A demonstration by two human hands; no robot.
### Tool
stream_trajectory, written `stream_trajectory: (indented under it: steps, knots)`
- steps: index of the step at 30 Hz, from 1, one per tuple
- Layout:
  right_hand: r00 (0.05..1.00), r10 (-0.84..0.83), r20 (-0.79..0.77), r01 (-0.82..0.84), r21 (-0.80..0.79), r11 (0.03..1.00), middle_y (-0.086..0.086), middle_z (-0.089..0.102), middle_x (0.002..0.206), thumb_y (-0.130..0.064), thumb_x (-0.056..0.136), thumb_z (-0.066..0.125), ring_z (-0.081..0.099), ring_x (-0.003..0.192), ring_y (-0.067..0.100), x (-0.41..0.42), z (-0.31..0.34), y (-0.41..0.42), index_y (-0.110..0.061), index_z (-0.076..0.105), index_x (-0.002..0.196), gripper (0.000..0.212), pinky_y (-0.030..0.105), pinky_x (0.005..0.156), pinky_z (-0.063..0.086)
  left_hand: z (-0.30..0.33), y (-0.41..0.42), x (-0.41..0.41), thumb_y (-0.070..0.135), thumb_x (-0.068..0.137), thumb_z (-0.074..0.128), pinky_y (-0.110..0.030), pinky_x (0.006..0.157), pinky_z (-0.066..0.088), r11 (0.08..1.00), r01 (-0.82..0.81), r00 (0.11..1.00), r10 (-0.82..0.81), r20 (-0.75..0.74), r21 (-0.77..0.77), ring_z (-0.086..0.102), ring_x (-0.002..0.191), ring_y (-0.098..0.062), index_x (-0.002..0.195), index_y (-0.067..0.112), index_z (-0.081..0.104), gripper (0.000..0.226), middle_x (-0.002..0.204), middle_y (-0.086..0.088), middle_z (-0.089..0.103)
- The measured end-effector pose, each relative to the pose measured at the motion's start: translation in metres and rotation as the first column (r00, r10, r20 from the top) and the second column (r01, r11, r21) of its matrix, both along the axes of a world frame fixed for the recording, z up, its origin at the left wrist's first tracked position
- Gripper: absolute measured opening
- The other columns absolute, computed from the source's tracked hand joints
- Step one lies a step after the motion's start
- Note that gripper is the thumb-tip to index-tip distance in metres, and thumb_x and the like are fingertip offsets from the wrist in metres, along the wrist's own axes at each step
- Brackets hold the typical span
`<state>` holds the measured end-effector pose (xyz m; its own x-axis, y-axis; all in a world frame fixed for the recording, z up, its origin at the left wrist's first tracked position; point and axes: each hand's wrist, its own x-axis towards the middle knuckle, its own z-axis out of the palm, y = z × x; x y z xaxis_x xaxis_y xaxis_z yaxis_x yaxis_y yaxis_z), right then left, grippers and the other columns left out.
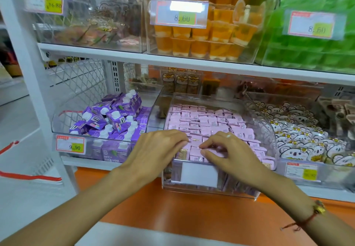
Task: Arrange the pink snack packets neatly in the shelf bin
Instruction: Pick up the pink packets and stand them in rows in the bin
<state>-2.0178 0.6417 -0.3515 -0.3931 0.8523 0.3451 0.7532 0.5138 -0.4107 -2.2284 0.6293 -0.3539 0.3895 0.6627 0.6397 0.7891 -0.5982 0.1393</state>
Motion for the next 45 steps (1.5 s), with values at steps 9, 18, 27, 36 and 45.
stream_trajectory:
  steps: [9, 18, 27, 36, 45]
  knots:
    - [0.998, -0.015, 0.059, 0.014, 0.025, 1.000, -0.014, 0.050, 0.090, -0.036, 0.093, 0.053, 0.040, 0.087, 0.004, -0.004, 0.002, -0.006, -0.028, 0.061, 0.104, 0.016, 0.020, 0.067, 0.031, 0.014, -0.007, 0.005, 0.032, 0.090, 0.055, -0.023, 0.080, 0.053, 1.000, 0.022, 0.775, -0.030, 0.631, 0.020, 0.063, 0.088, 0.000, 0.101, 0.025, 0.069, 0.019, 0.094, 0.017, 0.067]
    - [0.969, -0.042, -0.242, 0.047, 0.018, 0.999, -0.019, 0.057, 0.101, -0.060, 0.090, 0.035, 0.051, 0.097, 0.001, -0.015, 0.012, -0.017, -0.032, 0.059, 0.110, 0.042, 0.015, 0.078, 0.041, 0.030, -0.010, -0.003, 0.023, 0.096, 0.053, -0.024, 0.073, 0.056, 0.999, -0.016, 0.290, 0.039, 0.956, -0.036, 0.066, 0.088, -0.013, 0.095, 0.023, 0.063, 0.010, 0.094, 0.000, 0.069]
    - [0.549, -0.239, -0.801, -0.247, -0.429, 0.869, 0.005, 0.074, 0.084, -0.018, 0.088, 0.062, 0.069, 0.066, 0.011, -0.037, 0.032, -0.029, -0.015, 0.069, 0.099, 0.013, 0.019, 0.057, 0.054, 0.019, -0.005, -0.008, 0.030, 0.094, 0.050, -0.023, 0.090, 0.051, 0.966, 0.188, 0.562, 0.044, 0.826, -0.179, 0.058, 0.106, 0.001, 0.119, 0.027, 0.058, 0.026, 0.116, 0.015, 0.060]
    - [0.366, -0.533, -0.763, -0.575, -0.636, 0.515, 0.020, 0.071, 0.078, -0.030, 0.068, 0.070, 0.060, 0.045, 0.012, -0.027, 0.040, -0.022, 0.001, 0.056, 0.112, 0.056, 0.018, 0.045, 0.053, 0.020, -0.007, -0.020, 0.023, 0.079, 0.075, -0.021, 0.095, 0.036, 0.998, 0.045, 0.979, -0.054, 0.197, 0.047, 0.045, 0.111, -0.010, 0.122, 0.028, 0.061, 0.045, 0.118, 0.014, 0.057]
    - [0.415, -0.196, -0.889, -0.411, -0.375, 0.831, 0.000, 0.070, 0.109, -0.046, 0.077, 0.064, 0.066, 0.080, 0.012, -0.028, 0.041, -0.022, -0.020, 0.060, 0.121, 0.051, 0.019, 0.065, 0.053, 0.026, -0.014, -0.006, 0.048, 0.069, 0.065, -0.025, 0.071, 0.050, 0.894, 0.238, 0.770, 0.065, 0.635, -0.381, 0.059, 0.086, -0.014, 0.117, 0.022, 0.067, 0.054, 0.099, 0.007, 0.067]
